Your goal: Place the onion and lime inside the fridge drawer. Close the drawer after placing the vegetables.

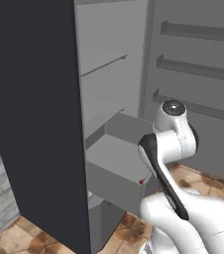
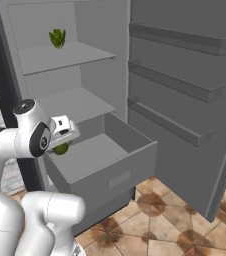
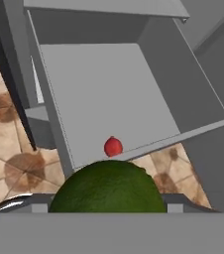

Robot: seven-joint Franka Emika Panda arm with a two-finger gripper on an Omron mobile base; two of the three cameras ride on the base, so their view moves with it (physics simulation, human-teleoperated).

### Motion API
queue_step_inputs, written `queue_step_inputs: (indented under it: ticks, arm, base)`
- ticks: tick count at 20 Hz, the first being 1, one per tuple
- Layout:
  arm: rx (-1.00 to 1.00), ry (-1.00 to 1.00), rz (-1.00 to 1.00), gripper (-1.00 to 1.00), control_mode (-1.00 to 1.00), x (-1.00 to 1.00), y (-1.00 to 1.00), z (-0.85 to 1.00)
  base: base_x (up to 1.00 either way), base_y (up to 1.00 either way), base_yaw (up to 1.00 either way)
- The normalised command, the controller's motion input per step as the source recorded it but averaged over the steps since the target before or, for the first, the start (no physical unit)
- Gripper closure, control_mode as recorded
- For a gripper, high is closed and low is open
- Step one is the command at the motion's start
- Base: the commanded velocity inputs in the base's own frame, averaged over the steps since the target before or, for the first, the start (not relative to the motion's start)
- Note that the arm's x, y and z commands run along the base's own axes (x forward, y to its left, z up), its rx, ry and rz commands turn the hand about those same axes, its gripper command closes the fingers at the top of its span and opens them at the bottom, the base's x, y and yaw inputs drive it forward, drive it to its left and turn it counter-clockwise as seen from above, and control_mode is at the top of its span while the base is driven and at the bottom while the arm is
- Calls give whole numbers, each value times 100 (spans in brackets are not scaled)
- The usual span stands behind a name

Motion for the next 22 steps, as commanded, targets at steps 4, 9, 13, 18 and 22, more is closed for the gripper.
queue_step_inputs:
  ticks: [4,9,13,18,22]
  arm:
    - [0,27,0,100,-100,100,0,-29]
    - [0,20,0,100,-100,73,0,-42]
    - [4,10,0,100,-100,43,-24,-52]
    - [7,1,0,100,-100,24,-20,-74]
    - [8,0,0,100,-100,20,-18,-83]
  base:
    - [0,0,0]
    - [0,0,0]
    - [0,0,0]
    - [0,0,0]
    - [0,0,0]
